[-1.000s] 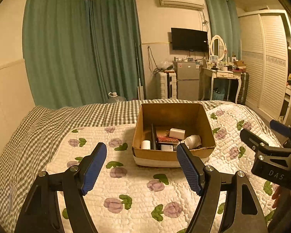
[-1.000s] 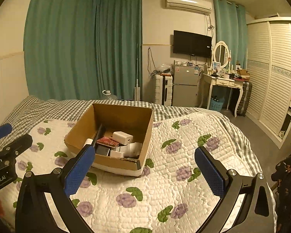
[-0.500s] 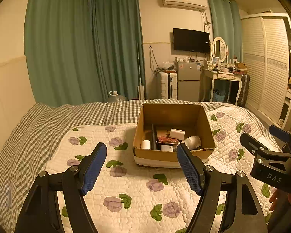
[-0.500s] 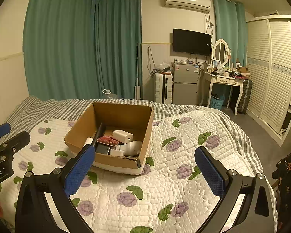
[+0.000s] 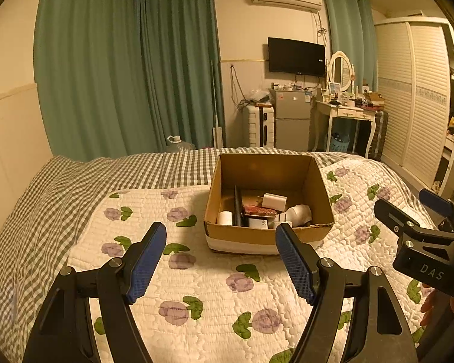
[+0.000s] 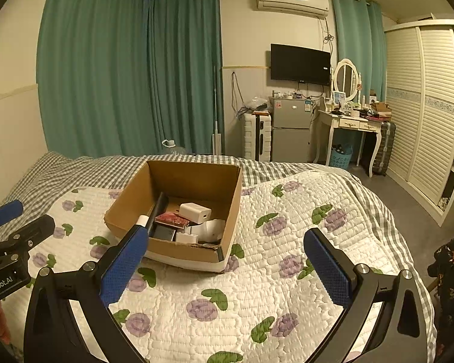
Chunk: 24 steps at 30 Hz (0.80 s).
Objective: Organize rigid objects
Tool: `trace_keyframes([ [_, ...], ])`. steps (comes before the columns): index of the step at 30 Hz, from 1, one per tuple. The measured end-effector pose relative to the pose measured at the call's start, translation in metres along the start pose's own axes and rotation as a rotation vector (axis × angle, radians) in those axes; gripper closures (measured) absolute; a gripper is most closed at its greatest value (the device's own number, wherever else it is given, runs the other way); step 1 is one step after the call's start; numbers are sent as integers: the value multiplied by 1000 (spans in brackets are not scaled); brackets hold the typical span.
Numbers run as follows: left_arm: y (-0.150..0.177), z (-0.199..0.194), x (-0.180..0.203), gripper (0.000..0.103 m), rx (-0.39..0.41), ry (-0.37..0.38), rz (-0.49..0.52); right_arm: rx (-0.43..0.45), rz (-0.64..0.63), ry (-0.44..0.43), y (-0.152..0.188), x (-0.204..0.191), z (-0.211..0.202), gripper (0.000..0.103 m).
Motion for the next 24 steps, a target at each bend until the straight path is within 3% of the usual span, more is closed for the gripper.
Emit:
trace_keyframes([
  [24, -1, -5, 1, 26, 12, 14, 2, -3, -6, -4, 2, -2, 1, 0],
])
Point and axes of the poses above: each gripper's, at about its wrist camera, not at the fingertips, and z roughly the way its jaws point, x to its right, y to its underside, the point moved 3 cm from there along z, roughly the way its jaws point, and after that the axes turned 13 degrees about z, right-handed, at the moved point
